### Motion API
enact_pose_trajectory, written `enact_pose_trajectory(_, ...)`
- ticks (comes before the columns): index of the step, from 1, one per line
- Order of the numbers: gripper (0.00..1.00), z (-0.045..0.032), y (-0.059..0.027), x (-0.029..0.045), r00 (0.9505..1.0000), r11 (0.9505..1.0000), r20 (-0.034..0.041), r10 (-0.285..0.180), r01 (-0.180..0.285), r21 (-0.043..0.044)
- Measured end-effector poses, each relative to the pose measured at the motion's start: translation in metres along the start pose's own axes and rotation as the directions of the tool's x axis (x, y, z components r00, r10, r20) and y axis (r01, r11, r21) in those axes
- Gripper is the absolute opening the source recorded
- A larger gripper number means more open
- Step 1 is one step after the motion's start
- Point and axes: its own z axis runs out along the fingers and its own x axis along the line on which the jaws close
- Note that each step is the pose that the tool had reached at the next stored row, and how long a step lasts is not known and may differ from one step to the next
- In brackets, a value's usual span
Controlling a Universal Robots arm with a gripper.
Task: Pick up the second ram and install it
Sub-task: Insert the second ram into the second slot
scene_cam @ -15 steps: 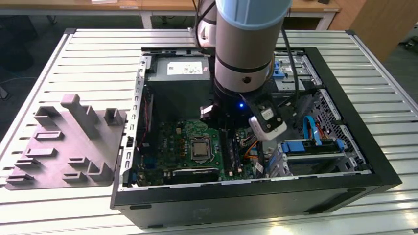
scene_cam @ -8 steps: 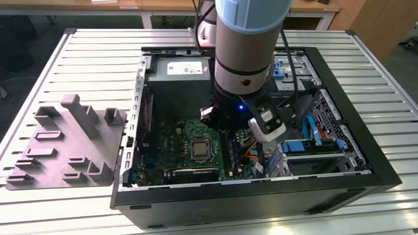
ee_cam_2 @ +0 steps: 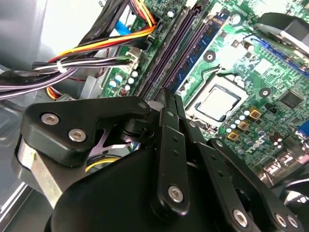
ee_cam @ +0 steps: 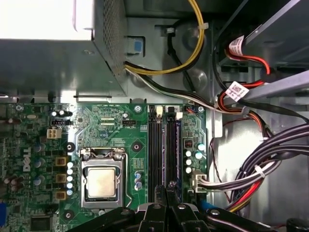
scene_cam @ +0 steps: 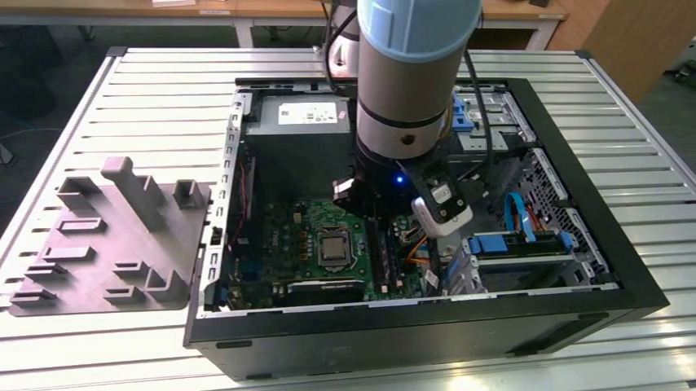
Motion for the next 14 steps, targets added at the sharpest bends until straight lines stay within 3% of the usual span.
enact_pose_trajectory(14,0.12,0.0031,0.0007,0.0005,0.9999,0.9999,-0.0009,-0.017,0.017,-0.0016)
